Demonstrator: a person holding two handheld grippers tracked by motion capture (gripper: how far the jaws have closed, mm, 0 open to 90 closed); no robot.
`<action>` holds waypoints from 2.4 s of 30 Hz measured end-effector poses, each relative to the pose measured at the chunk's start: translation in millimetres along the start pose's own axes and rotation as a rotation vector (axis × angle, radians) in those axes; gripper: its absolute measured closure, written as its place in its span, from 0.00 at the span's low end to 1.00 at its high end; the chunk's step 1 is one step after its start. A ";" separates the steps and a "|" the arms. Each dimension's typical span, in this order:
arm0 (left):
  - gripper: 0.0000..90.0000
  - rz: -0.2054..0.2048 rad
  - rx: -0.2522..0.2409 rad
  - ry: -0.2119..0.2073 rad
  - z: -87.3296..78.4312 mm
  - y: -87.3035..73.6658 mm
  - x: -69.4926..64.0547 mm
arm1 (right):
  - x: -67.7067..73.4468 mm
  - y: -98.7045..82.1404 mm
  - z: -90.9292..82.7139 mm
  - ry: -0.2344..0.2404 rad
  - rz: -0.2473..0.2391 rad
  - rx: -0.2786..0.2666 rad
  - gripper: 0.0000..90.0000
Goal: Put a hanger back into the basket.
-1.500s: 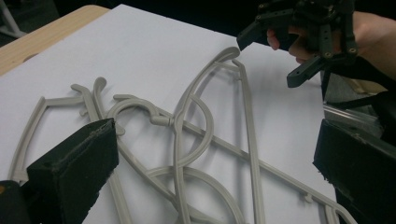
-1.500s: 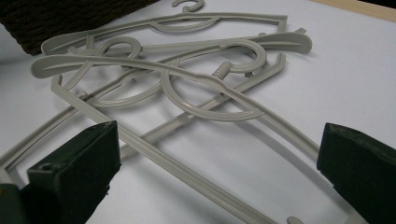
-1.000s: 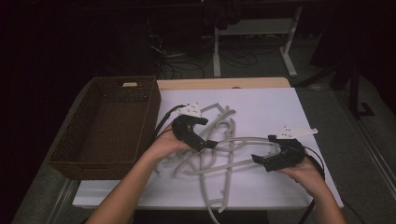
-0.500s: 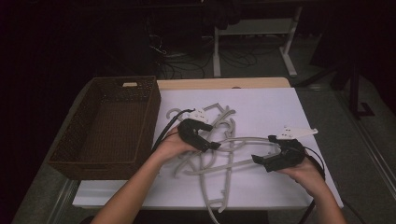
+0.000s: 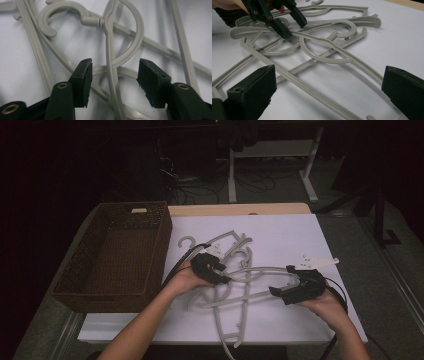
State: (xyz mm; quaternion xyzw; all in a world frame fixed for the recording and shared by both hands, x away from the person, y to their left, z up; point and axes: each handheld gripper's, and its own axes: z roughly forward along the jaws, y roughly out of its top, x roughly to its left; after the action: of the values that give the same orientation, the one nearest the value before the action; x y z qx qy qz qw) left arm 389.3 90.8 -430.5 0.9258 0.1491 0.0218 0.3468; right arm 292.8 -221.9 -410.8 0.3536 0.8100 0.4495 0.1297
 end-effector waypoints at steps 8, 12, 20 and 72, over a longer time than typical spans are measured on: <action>0.65 0.027 0.042 0.018 6.1 -1.1 -4.5 | 0.5 -0.3 1.2 0.001 -0.004 0.004 0.00; 0.68 0.045 0.067 0.016 12.3 -1.2 -8.6 | 0.8 -0.3 1.6 0.002 -0.005 0.007 0.00; 0.78 0.050 0.097 0.050 14.1 -0.2 -11.9 | 1.1 -0.5 2.0 0.004 -0.005 0.009 0.00; 0.91 -0.110 0.001 0.335 -91.7 53.7 11.4 | 1.4 2.6 -3.9 0.003 -0.006 -0.020 0.00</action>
State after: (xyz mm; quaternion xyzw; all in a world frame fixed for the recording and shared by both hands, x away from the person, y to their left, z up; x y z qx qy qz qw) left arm 401.0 114.0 -326.8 0.8998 0.2553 0.1567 0.3174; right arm 290.9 -222.6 -406.3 0.3493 0.8067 0.4576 0.1334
